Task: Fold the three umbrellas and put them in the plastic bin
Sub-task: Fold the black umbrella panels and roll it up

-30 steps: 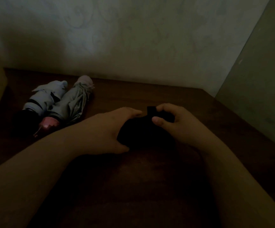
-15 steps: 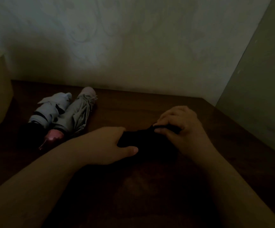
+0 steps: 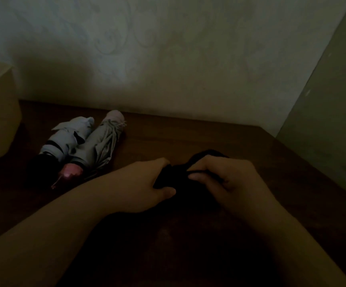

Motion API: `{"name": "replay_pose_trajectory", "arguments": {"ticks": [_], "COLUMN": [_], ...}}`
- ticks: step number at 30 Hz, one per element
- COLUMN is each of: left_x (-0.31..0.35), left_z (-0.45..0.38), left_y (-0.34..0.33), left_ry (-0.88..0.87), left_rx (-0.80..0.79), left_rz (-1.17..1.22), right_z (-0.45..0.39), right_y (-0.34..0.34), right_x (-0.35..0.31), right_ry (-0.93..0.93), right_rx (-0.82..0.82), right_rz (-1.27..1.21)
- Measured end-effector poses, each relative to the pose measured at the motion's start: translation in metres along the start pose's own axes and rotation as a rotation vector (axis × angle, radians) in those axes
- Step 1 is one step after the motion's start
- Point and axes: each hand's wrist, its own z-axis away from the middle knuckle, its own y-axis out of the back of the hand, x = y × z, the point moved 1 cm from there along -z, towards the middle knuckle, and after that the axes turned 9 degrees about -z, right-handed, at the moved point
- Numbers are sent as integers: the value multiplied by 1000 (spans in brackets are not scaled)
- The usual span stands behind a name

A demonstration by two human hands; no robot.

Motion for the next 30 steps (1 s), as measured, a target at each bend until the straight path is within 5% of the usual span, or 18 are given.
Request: {"name": "replay_pose_trajectory", "arguments": {"ticks": [3, 9, 19, 23, 30], "left_x": [-8, 3, 11, 10, 2], "left_z": [-1, -5, 2, 0, -3], "left_y": [4, -1, -5, -10, -10], "left_ry": [9, -117, -189, -221, -133], "left_rx": [71, 125, 360, 430, 328], "left_rz": [2, -291, -558, -543, -336], "right_z": [-1, -4, -6, -9, -18], "right_y": [-2, -2, -5, -7, -13], "right_x": [-6, 0, 4, 6, 6], "right_ry": [16, 43, -446, -557, -639], "right_rx": [-56, 105, 86, 77, 45], "right_rz": [-31, 125, -248, -282, -217]}}
